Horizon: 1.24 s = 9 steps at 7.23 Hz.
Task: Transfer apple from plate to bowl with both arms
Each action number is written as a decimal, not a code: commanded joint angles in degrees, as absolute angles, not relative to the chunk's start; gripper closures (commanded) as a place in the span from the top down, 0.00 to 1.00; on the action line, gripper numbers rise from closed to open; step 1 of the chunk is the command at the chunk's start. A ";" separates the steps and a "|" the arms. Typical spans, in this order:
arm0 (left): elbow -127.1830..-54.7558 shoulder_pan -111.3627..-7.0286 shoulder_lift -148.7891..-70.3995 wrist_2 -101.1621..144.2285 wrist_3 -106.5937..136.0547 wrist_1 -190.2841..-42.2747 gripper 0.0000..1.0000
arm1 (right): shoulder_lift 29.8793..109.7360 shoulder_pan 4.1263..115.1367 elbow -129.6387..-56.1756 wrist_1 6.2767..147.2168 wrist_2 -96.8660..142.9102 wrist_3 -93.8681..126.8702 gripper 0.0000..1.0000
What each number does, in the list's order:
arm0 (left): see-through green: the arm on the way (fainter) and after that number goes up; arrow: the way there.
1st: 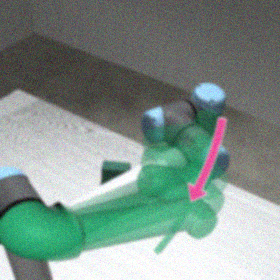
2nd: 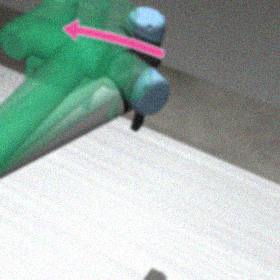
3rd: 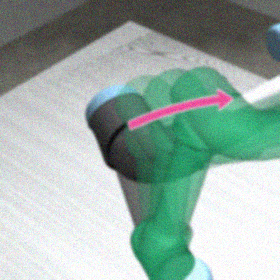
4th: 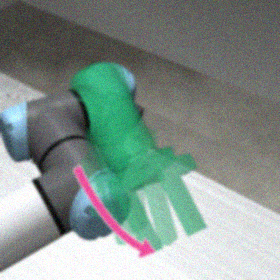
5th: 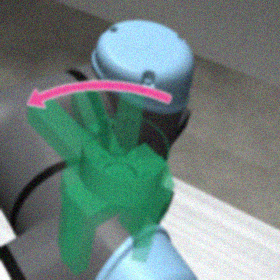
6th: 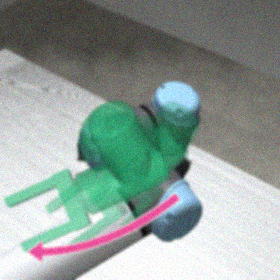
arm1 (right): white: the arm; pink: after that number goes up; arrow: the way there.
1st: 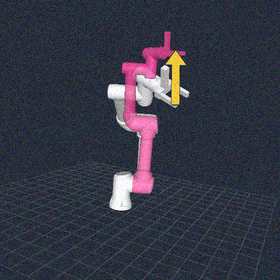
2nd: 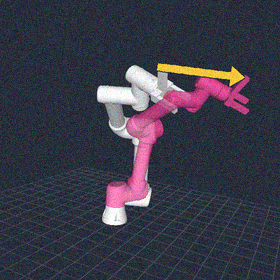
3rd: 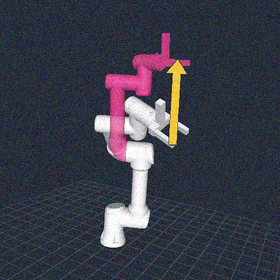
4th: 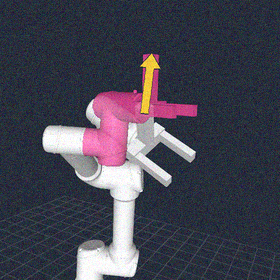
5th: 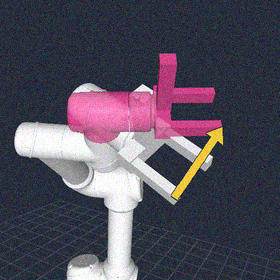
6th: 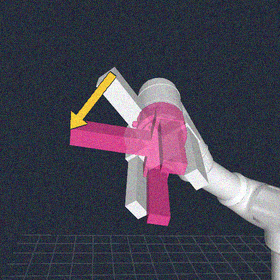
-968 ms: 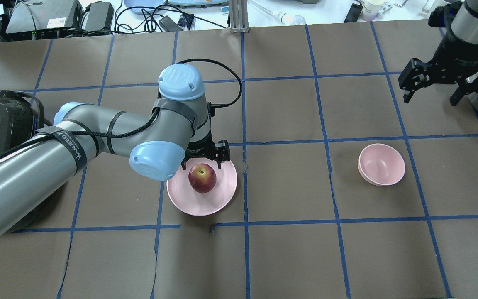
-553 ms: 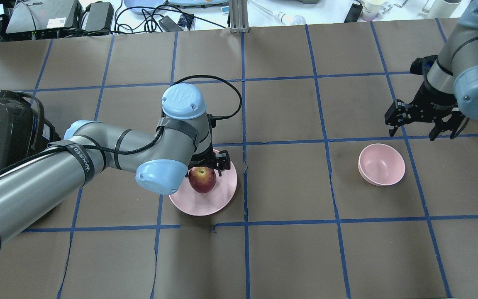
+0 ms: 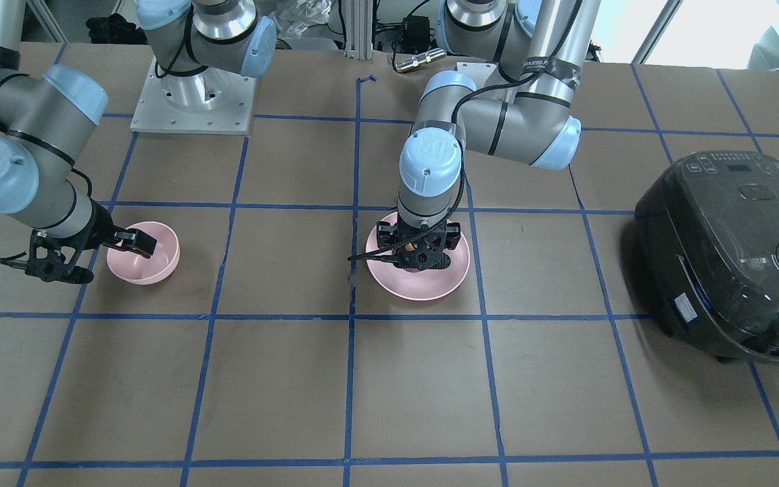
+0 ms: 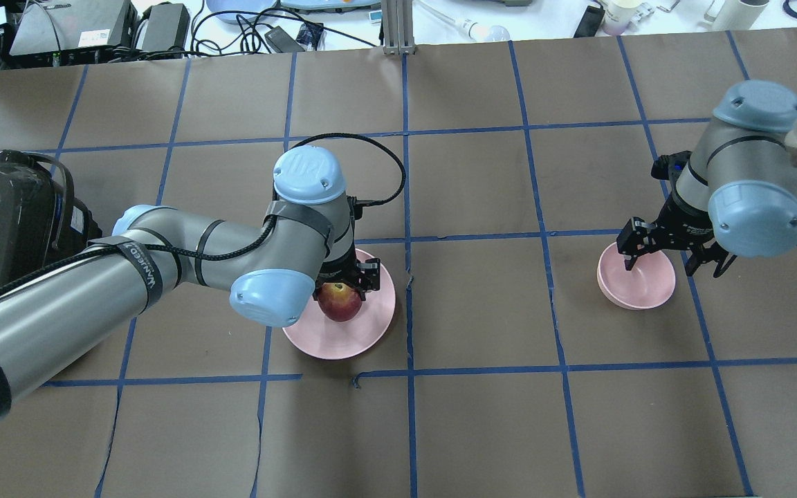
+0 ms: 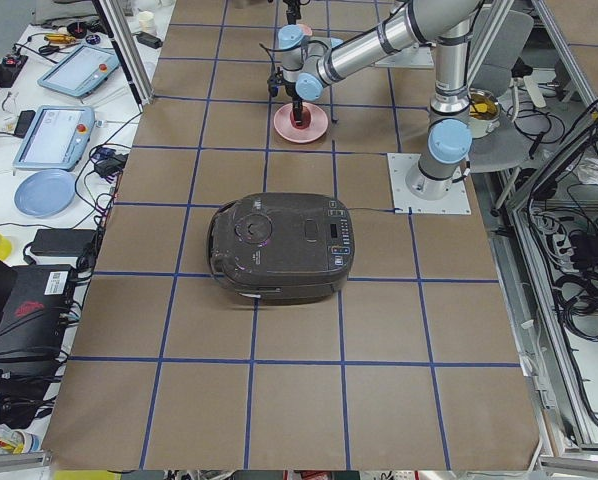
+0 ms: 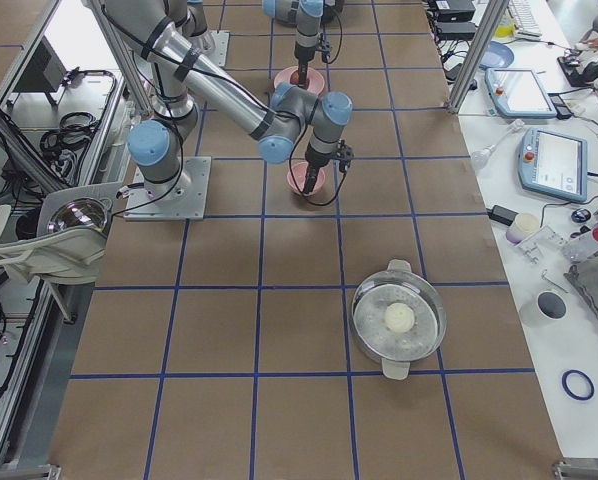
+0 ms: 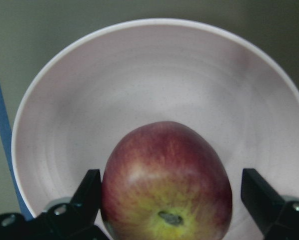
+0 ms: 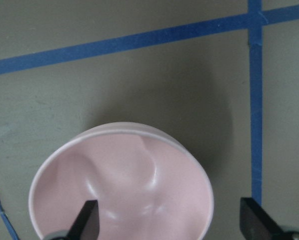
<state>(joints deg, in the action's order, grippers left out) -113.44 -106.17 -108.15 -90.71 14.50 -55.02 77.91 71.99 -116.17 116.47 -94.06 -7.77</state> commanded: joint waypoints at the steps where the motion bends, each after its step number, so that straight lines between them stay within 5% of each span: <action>1: -112.77 -106.17 -107.58 -90.70 13.80 -54.85 0.36 | 76.73 71.90 -116.54 116.98 -94.04 -7.82 0.80; 4: -104.45 -106.26 -105.56 -90.97 14.15 -61.82 0.36 | 76.38 71.98 -116.89 116.37 -94.22 -7.82 0.06; 9: -98.88 -106.52 -104.41 -90.88 14.41 -68.91 0.36 | 77.60 72.51 -109.11 105.44 -89.76 -7.56 0.00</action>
